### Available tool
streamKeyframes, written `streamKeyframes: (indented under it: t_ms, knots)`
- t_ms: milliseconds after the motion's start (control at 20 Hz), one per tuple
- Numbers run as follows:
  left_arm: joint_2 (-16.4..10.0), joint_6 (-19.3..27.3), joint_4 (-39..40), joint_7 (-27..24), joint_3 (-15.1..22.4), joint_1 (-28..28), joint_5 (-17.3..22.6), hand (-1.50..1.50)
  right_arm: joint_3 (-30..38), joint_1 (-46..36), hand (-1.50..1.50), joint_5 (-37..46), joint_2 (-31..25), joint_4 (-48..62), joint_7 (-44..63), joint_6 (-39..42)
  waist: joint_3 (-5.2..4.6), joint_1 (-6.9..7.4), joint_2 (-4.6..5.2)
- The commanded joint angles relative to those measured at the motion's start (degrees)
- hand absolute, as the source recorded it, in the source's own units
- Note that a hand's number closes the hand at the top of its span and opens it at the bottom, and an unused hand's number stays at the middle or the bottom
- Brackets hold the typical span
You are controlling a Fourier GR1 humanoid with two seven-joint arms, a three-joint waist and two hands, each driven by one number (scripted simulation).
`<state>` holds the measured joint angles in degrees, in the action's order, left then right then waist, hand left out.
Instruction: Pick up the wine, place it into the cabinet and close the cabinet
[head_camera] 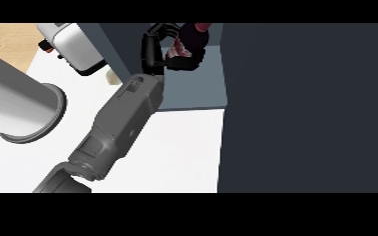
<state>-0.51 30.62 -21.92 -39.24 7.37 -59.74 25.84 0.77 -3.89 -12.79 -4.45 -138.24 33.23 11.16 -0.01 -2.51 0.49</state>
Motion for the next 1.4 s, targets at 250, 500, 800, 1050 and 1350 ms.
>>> streamKeyframes:
  t_ms: [250,500,800,1050,1350]
  knots:
    - [0.5,-4.1,5.5,-0.5,-7.4,-2.6,5.5,1.5,-1.5,-0.4,-1.5,-2.6,0.4,-6.0,3.4,-1.7,-0.06,-0.23,0.2]
    - [0.5,-4.9,8.7,-2.9,-8.2,-3.0,7.8,1.5,-3.5,5.6,-1.5,-1.6,1.6,-5.6,-2.0,1.6,0.0,-1.82,0.48]
    - [0.5,-6.0,11.9,-5.8,-9.3,-4.0,6.4,1.5,0.5,0.0,-1.5,-4.4,-0.8,-2.3,0.2,0.9,-0.03,-1.15,0.7]
    - [0.5,-5.4,13.6,-4.8,-9.1,-5.3,5.0,1.5,-3.3,-3.1,-1.5,-0.2,0.9,-3.4,3.1,-2.1,-0.07,-0.43,0.47]
    - [-1.1,-4.5,16.0,-4.4,-8.8,-5.1,3.8,-1.5,-2.2,0.6,-1.5,-2.6,0.5,-6.0,2.2,-0.8,-0.06,-1.43,0.65]
